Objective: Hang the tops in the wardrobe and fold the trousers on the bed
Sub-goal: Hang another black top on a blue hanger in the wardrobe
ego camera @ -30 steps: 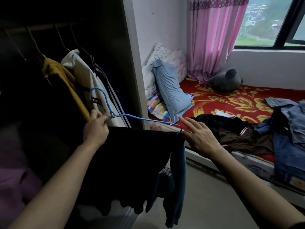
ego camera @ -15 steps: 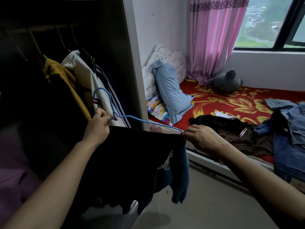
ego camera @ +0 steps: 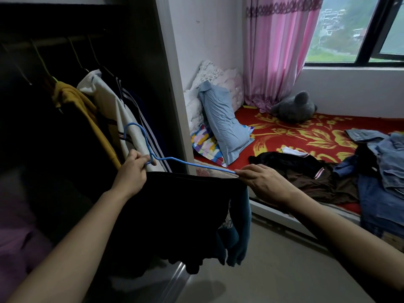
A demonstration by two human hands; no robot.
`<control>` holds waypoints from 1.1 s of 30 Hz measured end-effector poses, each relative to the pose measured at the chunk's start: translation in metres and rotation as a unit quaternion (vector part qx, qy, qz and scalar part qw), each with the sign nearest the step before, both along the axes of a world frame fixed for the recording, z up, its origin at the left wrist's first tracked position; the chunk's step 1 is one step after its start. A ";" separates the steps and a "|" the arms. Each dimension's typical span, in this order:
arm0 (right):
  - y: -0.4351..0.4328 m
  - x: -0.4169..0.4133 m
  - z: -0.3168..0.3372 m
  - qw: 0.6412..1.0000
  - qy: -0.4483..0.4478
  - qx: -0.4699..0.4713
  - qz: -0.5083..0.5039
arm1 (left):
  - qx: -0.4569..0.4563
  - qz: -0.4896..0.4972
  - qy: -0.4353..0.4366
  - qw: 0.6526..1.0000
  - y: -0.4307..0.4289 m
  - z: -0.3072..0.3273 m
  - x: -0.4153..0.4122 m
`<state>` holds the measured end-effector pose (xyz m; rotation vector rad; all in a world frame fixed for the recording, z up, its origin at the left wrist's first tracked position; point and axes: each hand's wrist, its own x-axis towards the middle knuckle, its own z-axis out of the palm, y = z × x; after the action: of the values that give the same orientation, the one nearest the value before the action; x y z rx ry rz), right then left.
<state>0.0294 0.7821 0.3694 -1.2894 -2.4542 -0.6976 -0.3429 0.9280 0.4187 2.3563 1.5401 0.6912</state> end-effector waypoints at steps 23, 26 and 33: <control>0.010 -0.017 0.027 0.980 0.153 -0.074 -0.101 | -0.106 -0.101 0.039 0.988 -0.019 0.000 0.037; 0.020 -0.041 0.035 0.963 0.209 -0.153 -0.073 | -0.060 -0.035 -0.080 0.994 -0.026 -0.002 0.052; 0.036 -0.052 0.050 0.959 0.227 -0.160 -0.061 | -0.202 -0.141 -0.210 0.946 -0.037 0.015 0.055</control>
<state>-0.0225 0.8180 0.4195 -1.5243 -2.1710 -0.0077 -0.2879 0.8907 0.4336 1.9126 1.0210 0.6752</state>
